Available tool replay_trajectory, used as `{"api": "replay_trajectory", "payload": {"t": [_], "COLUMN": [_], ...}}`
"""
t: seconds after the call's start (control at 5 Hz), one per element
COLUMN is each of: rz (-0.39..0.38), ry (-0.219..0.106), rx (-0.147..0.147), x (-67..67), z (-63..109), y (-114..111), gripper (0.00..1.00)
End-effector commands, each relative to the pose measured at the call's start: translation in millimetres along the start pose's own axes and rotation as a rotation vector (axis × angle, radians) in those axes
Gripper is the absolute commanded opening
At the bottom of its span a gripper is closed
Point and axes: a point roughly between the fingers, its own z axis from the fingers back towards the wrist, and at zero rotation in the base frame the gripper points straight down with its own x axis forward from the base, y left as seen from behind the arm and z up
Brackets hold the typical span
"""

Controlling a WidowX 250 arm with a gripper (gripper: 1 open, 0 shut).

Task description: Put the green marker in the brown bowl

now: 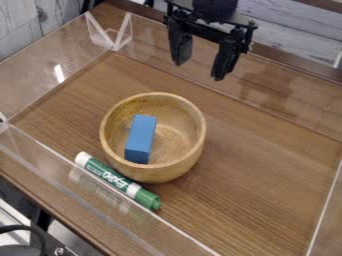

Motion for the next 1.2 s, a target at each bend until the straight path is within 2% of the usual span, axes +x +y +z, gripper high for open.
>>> {"api": "replay_trajectory", "payload": {"t": [0.0, 0.4, 0.6, 0.8, 1.0], "rz": [-0.114, -0.539, -0.707, -0.847, -0.886], "ry": [0.015, -0.013, -0.021, -0.027, -0.031], "rx": [0.001, 0.017, 0.031, 0.046, 0.05], "x": [-12.8, -62.3, -78.3, -92.1, -100.0], "z": [-6.2, -5.1, -5.3, -7.3, -10.9], "y": [-3, -13, -14, -15, -16], "gripper": [1.0, 1.0, 1.0, 1.0, 1.0]}}
